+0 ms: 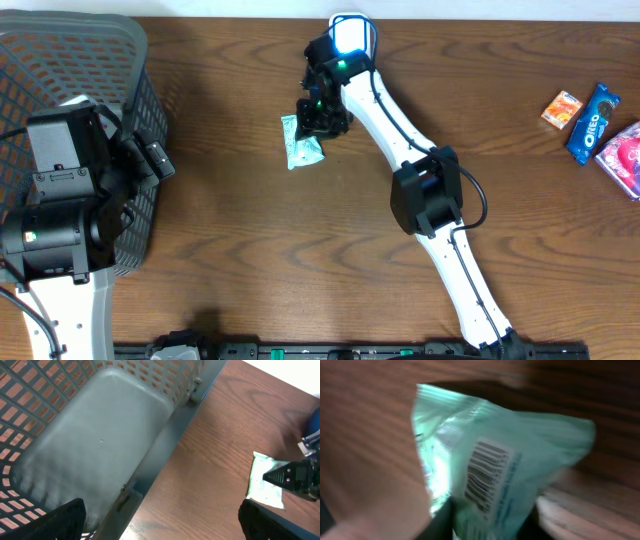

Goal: Scan the item barcode
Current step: 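Reach the right gripper to the mint-green pack and grasp it, then hold the green pack's barcode up to the scanner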

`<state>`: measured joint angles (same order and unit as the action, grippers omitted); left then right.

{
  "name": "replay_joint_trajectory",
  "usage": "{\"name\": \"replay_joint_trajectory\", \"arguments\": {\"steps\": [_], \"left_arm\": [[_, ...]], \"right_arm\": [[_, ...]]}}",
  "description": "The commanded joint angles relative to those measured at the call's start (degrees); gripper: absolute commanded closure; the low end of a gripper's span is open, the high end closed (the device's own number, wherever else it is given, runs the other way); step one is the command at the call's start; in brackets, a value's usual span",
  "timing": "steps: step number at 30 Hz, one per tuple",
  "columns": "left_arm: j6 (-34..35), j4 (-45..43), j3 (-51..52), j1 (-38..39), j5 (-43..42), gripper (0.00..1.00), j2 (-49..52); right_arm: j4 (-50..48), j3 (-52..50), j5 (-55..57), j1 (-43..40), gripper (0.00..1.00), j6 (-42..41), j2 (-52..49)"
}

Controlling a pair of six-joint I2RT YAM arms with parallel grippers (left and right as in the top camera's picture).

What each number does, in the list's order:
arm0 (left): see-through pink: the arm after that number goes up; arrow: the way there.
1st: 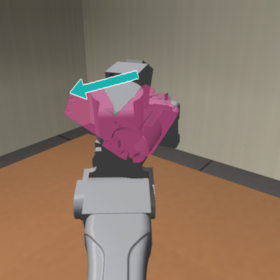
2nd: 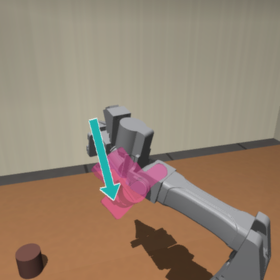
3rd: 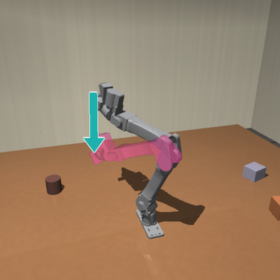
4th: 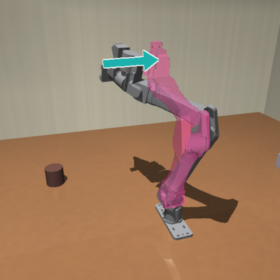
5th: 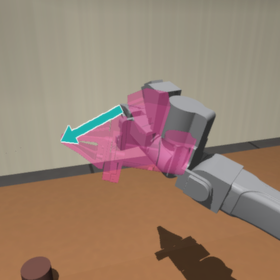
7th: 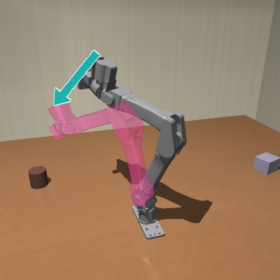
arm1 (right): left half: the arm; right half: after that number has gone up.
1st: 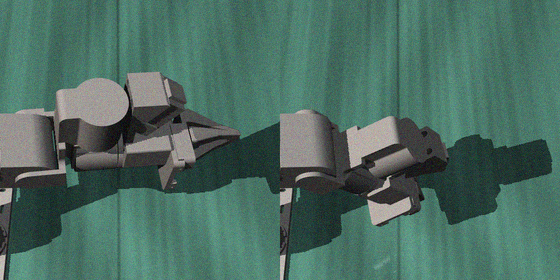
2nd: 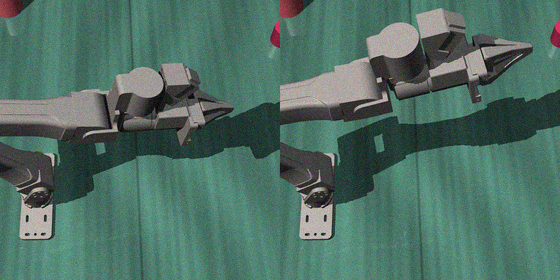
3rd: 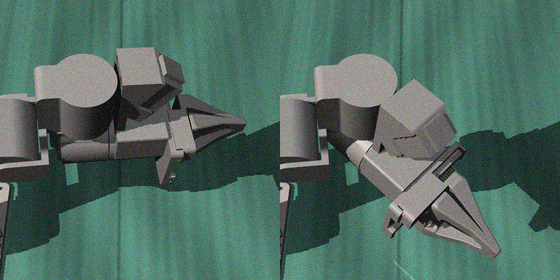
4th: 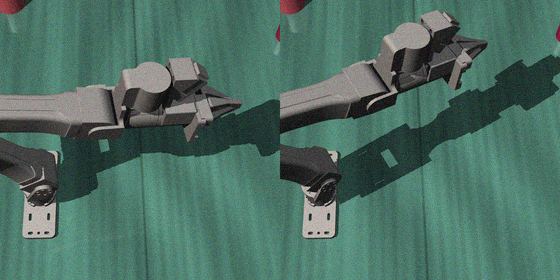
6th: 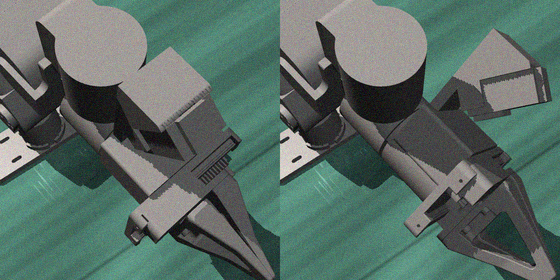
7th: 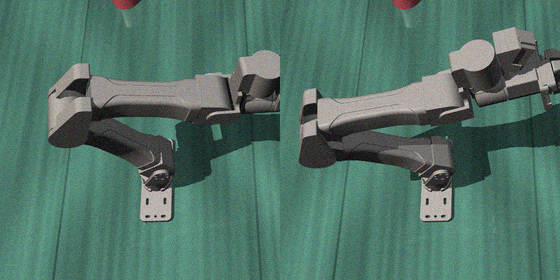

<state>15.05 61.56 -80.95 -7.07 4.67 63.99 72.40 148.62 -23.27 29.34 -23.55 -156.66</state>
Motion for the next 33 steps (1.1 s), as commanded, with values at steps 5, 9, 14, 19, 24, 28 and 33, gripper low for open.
{"name": "replay_joint_trajectory", "arguments": {"steps": [5, 9, 14, 19, 24, 28, 33], "left_arm": [[0.28, 0.15, -1.03, -0.24, 0.50, 0.02, 0.04], [0.28, 0.15, -1.03, -0.24, 0.50, 0.02, 0.04], [0.28, 0.15, -1.03, -0.24, 0.50, 0.02, 0.04], [0.28, 0.15, -1.03, -0.24, 0.50, 0.02, 0.04], [0.28, 0.15, -1.03, -0.24, 0.50, 0.02, 0.04], [0.28, 0.15, -1.03, -0.24, 0.50, 0.02, 0.04], [0.28, 0.15, -1.03, -0.24, 0.50, 0.02, 0.04]], "right_arm": [[1.07, -0.13, 6.84, 0.24, 0.99, 1.64, -0.42], [4.44, -0.11, 19.21, -0.63, 0.99, 5.31, 4.22], [9.60, -0.11, 49.48, 1.05, 0.99, 5.81, 10.34], [14.32, -0.28, 70.10, 3.39, 0.99, 5.53, 10.12], [16.48, -0.28, 75.52, 3.76, 0.99, 4.17, 6.97], [17.35, -0.28, 76.52, 3.78, 0.99, 1.16, 2.82], [19.76, -0.28, 72.19, 4.98, 0.90, -1.11, -0.07]]}}
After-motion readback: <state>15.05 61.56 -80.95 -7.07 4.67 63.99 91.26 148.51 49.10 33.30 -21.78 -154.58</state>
